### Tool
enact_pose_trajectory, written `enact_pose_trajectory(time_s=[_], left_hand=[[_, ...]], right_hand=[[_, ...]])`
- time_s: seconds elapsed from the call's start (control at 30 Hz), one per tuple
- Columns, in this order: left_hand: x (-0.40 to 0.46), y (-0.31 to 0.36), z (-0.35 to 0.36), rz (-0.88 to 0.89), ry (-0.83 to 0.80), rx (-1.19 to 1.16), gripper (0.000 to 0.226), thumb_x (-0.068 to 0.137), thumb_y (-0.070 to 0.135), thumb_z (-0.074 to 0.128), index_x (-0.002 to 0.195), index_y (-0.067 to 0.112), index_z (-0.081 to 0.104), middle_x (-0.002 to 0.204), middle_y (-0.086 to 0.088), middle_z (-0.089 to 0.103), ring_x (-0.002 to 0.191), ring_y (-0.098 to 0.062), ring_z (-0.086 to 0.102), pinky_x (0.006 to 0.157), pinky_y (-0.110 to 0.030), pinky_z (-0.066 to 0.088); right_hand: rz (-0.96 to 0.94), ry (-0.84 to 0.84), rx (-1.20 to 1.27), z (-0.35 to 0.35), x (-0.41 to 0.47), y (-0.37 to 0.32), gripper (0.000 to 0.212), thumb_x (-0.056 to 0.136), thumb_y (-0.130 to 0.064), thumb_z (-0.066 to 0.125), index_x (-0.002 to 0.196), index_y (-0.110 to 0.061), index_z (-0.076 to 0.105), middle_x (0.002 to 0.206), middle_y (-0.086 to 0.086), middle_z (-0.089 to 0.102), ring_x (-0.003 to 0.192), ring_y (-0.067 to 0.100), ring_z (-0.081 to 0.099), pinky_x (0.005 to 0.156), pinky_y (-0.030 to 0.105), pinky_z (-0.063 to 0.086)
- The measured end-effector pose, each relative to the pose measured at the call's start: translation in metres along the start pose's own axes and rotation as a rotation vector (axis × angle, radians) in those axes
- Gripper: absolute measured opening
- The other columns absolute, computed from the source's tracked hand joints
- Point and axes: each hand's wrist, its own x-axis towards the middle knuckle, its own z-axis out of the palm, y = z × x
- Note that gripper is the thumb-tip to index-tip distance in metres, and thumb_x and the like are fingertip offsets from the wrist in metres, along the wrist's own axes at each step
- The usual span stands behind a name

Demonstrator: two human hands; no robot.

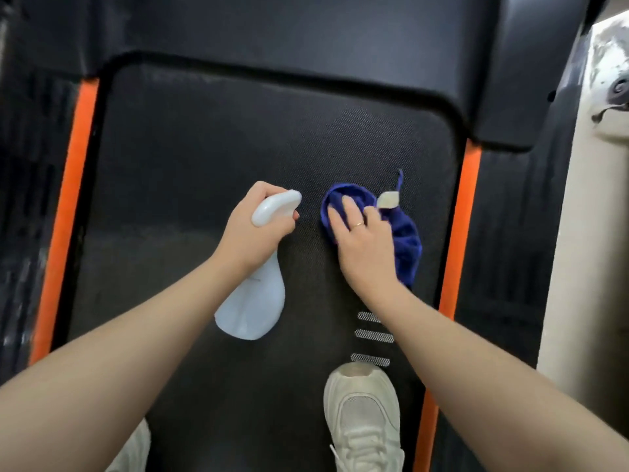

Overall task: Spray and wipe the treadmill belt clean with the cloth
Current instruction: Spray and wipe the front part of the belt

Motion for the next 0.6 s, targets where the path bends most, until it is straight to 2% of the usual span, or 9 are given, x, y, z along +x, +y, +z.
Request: enact_pose_trajectory(time_s=[0.1, 0.13, 0.2, 0.27, 0.3, 0.37, 0.5, 0.53, 0.6], left_hand=[[-0.003, -0.003, -0.003, -0.001, 0.015, -0.008, 0.032, 0.066, 0.017, 0.058, 0.098, 0.015, 0.06, 0.087, 0.003, 0.069, 0.091, -0.017, 0.065, 0.078, -0.035, 0.051], [-0.004, -0.004, -0.004, -0.003, 0.017, -0.016, 0.033, 0.066, 0.017, 0.058, 0.099, 0.014, 0.06, 0.086, 0.004, 0.069, 0.09, -0.015, 0.064, 0.077, -0.03, 0.05], [-0.004, -0.005, -0.007, -0.004, 0.04, -0.044, 0.037, 0.066, 0.018, 0.058, 0.102, 0.012, 0.061, 0.088, 0.004, 0.069, 0.091, -0.014, 0.064, 0.078, -0.028, 0.051], [-0.003, -0.009, -0.008, 0.001, 0.078, -0.063, 0.038, 0.066, 0.021, 0.059, 0.103, 0.013, 0.061, 0.095, -0.002, 0.069, 0.096, -0.02, 0.064, 0.086, -0.037, 0.052], [-0.003, -0.01, -0.008, -0.001, 0.092, -0.066, 0.037, 0.066, 0.023, 0.059, 0.102, 0.014, 0.061, 0.098, -0.005, 0.068, 0.097, -0.023, 0.064, 0.089, -0.041, 0.051], [-0.001, -0.011, -0.006, -0.006, 0.094, -0.069, 0.034, 0.066, 0.023, 0.06, 0.099, 0.016, 0.061, 0.099, -0.006, 0.068, 0.098, -0.023, 0.063, 0.088, -0.043, 0.051], [-0.001, -0.005, 0.005, -0.006, -0.039, -0.048, 0.028, 0.066, 0.02, 0.06, 0.094, 0.023, 0.061, 0.089, 0.007, 0.07, 0.087, -0.013, 0.063, 0.069, -0.032, 0.046], [-0.001, -0.003, 0.008, 0.001, -0.09, -0.034, 0.027, 0.066, 0.02, 0.06, 0.093, 0.023, 0.06, 0.088, 0.008, 0.07, 0.085, -0.012, 0.063, 0.068, -0.03, 0.045], [0.0, -0.003, 0.013, 0.016, -0.163, 0.005, 0.026, 0.066, 0.02, 0.059, 0.092, 0.025, 0.06, 0.087, 0.011, 0.069, 0.088, -0.012, 0.064, 0.071, -0.032, 0.049]], right_hand=[[-0.391, -0.045, 0.067, -0.001, -0.018, -0.018, 0.034, 0.084, -0.009, 0.045, 0.109, -0.012, 0.068, 0.119, 0.013, 0.063, 0.087, 0.03, 0.053, 0.058, 0.033, 0.044], [-0.44, -0.043, 0.059, -0.001, -0.009, -0.005, 0.033, 0.084, -0.011, 0.047, 0.11, -0.014, 0.068, 0.119, 0.012, 0.064, 0.088, 0.03, 0.057, 0.06, 0.034, 0.046], [-0.185, -0.019, -0.023, -0.002, 0.015, 0.023, 0.037, 0.081, -0.016, 0.049, 0.112, -0.017, 0.067, 0.117, 0.01, 0.065, 0.081, 0.03, 0.061, 0.059, 0.033, 0.045], [0.218, 0.011, -0.085, -0.009, 0.032, 0.041, 0.045, 0.074, -0.02, 0.047, 0.114, -0.017, 0.067, 0.116, 0.01, 0.065, 0.08, 0.031, 0.056, 0.057, 0.03, 0.044], [0.284, 0.02, -0.1, -0.009, 0.029, 0.04, 0.048, 0.072, -0.021, 0.046, 0.115, -0.017, 0.067, 0.118, 0.01, 0.064, 0.083, 0.031, 0.053, 0.058, 0.03, 0.043], [0.189, 0.007, -0.083, -0.006, 0.007, 0.025, 0.047, 0.072, -0.02, 0.046, 0.115, -0.017, 0.065, 0.124, 0.011, 0.06, 0.084, 0.03, 0.05, 0.059, 0.032, 0.042], [-0.23, -0.112, -0.039, -0.015, -0.017, 0.015, 0.042, 0.078, -0.016, 0.043, 0.114, -0.018, 0.065, 0.123, 0.01, 0.061, 0.079, 0.029, 0.053, 0.057, 0.032, 0.039], [-0.214, -0.122, -0.081, -0.017, -0.012, 0.027, 0.043, 0.078, -0.016, 0.043, 0.114, -0.019, 0.065, 0.121, 0.009, 0.062, 0.076, 0.029, 0.056, 0.056, 0.032, 0.039], [0.089, -0.096, -0.165, -0.022, -0.005, 0.057, 0.048, 0.076, -0.017, 0.038, 0.116, -0.018, 0.065, 0.118, 0.01, 0.063, 0.075, 0.031, 0.057, 0.057, 0.031, 0.039]])
